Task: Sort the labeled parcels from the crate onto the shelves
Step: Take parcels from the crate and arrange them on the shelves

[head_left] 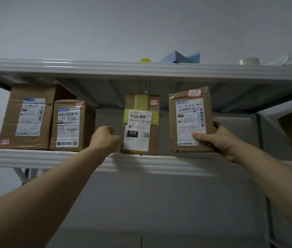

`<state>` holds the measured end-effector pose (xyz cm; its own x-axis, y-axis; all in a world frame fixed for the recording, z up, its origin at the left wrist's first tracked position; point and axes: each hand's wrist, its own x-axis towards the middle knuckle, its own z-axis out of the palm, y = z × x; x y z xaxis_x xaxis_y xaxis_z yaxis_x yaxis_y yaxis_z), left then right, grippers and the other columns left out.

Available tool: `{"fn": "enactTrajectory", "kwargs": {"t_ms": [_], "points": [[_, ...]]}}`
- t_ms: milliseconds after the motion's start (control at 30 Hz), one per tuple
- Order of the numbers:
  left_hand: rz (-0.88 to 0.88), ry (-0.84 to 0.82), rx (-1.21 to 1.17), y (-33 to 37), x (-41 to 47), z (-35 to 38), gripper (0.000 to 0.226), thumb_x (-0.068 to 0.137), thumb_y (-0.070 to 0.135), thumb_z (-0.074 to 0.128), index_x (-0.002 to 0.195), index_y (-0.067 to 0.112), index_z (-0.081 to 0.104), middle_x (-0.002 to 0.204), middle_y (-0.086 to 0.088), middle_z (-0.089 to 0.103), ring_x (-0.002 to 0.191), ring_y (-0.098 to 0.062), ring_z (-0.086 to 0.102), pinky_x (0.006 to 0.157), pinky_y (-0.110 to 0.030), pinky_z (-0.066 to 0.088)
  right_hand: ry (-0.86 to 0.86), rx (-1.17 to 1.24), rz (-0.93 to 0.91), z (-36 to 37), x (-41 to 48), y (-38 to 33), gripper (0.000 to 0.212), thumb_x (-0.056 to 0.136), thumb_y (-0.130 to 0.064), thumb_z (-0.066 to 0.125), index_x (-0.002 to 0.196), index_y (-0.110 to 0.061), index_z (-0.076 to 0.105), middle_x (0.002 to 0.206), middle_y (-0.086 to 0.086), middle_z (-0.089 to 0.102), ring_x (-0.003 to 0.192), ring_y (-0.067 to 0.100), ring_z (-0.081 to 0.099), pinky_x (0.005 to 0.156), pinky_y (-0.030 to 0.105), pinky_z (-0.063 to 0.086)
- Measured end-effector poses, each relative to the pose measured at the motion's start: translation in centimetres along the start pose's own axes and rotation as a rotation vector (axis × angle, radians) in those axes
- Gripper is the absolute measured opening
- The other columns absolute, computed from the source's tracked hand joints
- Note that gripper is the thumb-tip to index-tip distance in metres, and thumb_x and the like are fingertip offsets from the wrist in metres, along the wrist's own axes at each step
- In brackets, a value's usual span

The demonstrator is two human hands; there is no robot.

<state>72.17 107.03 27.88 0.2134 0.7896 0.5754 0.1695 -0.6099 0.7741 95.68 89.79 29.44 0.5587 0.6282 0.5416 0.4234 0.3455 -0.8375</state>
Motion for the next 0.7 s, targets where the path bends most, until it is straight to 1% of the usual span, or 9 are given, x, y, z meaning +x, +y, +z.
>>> {"fn": "enactTrajectory", "kwargs": {"t_ms": [33,133,167,267,333,367,467,567,700], "points": [[-0.013,-0.014,0.01,0.0,0.3,0.3,0.032,0.085,0.004,0.062,0.117,0.004,0.058,0.114,-0.013,0.059,0.113,-0.028,0.053,0.096,-0.038,0.043,-0.015,-0.017,0.017,0.0,0.4,0.2,0.071,0.074,-0.004,0.077,0.133,-0.009,0.037,0.104,0.004,0.065,0.084,0.016,0.066,0.058,0.024,0.055],[-0.064,-0.095,0.019,0.1,1.2,1.3,0.059,0.082,0.006,0.069,0.134,-0.003,0.044,0.128,-0.018,0.054,0.111,-0.028,0.052,0.088,-0.034,0.041,-0.065,-0.05,0.058,0.0,1.5,0.9,0.055,0.077,-0.002,0.074,0.121,-0.011,0.042,0.097,0.004,0.065,0.079,0.015,0.066,0.05,0.019,0.053],[-0.08,-0.134,0.023,0.1,1.4,1.7,0.057,0.081,0.006,0.07,0.131,-0.003,0.047,0.126,-0.017,0.056,0.106,-0.026,0.054,0.086,-0.034,0.042,-0.085,-0.076,0.07,0.1,1.9,1.1,0.05,0.077,-0.002,0.073,0.119,-0.011,0.046,0.096,0.004,0.067,0.079,0.014,0.067,0.051,0.019,0.053],[-0.107,-0.23,0.046,-0.2,2.2,2.4,0.034,0.079,0.008,0.073,0.11,0.002,0.06,0.111,-0.014,0.064,0.096,-0.025,0.059,0.082,-0.033,0.048,-0.122,-0.182,0.089,0.1,2.6,1.8,0.034,0.077,-0.007,0.074,0.107,-0.012,0.06,0.098,0.004,0.07,0.084,0.014,0.067,0.062,0.022,0.053],[-0.092,-0.231,0.058,-0.3,2.6,2.6,0.029,0.079,0.008,0.074,0.105,0.004,0.062,0.107,-0.012,0.065,0.095,-0.024,0.06,0.082,-0.032,0.048,-0.128,-0.206,0.095,0.0,3.0,2.0,0.022,0.078,-0.009,0.074,0.096,-0.016,0.062,0.097,0.004,0.071,0.086,0.016,0.067,0.072,0.026,0.054],[-0.085,-0.233,0.064,-0.4,2.9,2.6,0.029,0.079,0.009,0.074,0.104,0.005,0.061,0.106,-0.011,0.065,0.094,-0.024,0.06,0.082,-0.032,0.048,-0.132,-0.212,0.1,0.1,3.2,2.0,0.02,0.079,-0.01,0.074,0.093,-0.017,0.063,0.094,0.003,0.071,0.086,0.016,0.067,0.074,0.027,0.054],[-0.069,-0.247,0.098,-0.4,3.1,2.7,0.026,0.079,0.011,0.074,0.102,0.005,0.061,0.099,-0.007,0.063,0.089,-0.021,0.059,0.081,-0.031,0.048,-0.136,-0.213,0.104,0.5,3.5,2.3,0.024,0.08,-0.01,0.073,0.102,-0.014,0.064,0.092,0.001,0.07,0.085,0.014,0.066,0.068,0.023,0.052],[-0.05,-0.242,0.127,-0.7,3.3,2.7,0.023,0.078,0.013,0.076,0.095,0.004,0.062,0.091,-0.006,0.062,0.079,-0.017,0.057,0.078,-0.031,0.047,-0.102,-0.213,0.094,1.1,4.0,2.8,0.031,0.08,-0.007,0.073,0.109,-0.011,0.061,0.099,0.003,0.069,0.085,0.013,0.065,0.069,0.023,0.051],[-0.042,-0.253,0.132,-0.8,3.4,2.7,0.021,0.078,0.014,0.076,0.091,0.006,0.062,0.085,-0.004,0.061,0.077,-0.017,0.056,0.076,-0.031,0.047,-0.073,-0.241,0.114,1.6,4.5,3.1,0.043,0.081,-0.007,0.072,0.12,-0.009,0.056,0.11,0.007,0.068,0.084,0.013,0.064,0.063,0.023,0.05]]}}
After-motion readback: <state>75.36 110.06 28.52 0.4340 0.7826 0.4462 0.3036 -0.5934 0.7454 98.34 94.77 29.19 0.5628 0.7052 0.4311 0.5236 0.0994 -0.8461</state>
